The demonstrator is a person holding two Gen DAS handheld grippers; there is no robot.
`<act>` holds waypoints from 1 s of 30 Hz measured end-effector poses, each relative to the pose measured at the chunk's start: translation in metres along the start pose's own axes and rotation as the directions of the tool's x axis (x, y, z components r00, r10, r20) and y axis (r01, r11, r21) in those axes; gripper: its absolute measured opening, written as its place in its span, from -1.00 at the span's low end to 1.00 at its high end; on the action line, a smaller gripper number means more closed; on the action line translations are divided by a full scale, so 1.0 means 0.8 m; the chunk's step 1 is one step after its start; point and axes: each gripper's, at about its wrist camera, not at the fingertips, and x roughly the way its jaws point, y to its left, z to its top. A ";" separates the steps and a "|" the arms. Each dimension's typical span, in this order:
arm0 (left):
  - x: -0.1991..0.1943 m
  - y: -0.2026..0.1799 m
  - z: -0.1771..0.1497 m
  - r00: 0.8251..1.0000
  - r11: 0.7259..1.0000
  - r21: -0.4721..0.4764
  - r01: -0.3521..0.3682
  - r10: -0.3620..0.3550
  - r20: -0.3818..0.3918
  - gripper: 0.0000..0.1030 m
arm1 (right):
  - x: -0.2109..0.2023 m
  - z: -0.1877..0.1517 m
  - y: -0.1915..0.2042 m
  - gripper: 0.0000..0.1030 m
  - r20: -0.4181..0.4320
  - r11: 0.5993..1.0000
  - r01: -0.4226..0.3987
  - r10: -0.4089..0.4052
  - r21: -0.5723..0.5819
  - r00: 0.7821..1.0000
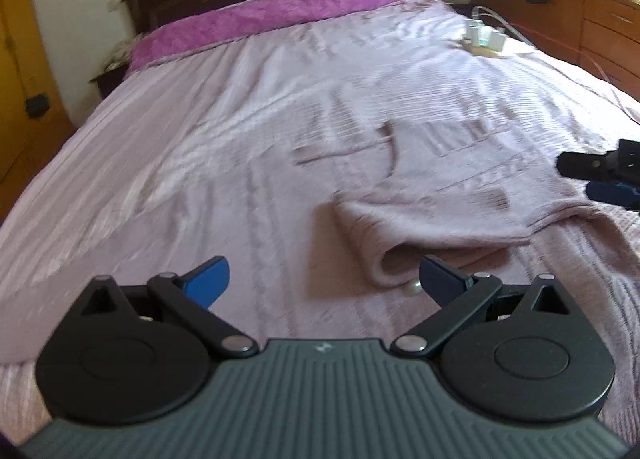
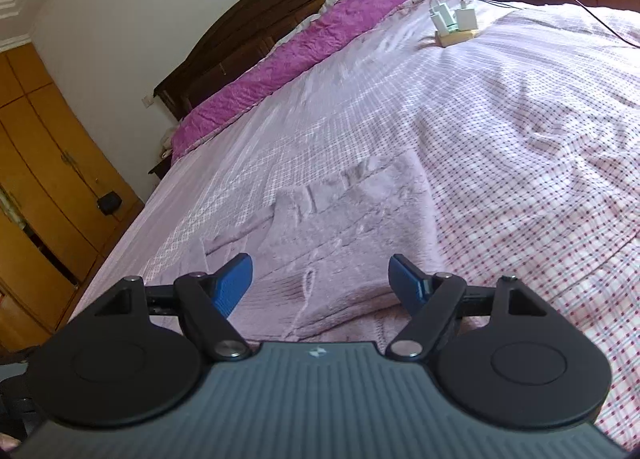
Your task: Fold small clothes
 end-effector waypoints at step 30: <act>0.055 -0.116 0.010 0.967 0.924 0.306 0.228 -0.251 0.039 -0.81 | 0.002 -0.016 -0.043 0.57 0.008 0.998 -0.024 0.024 0.060 1.000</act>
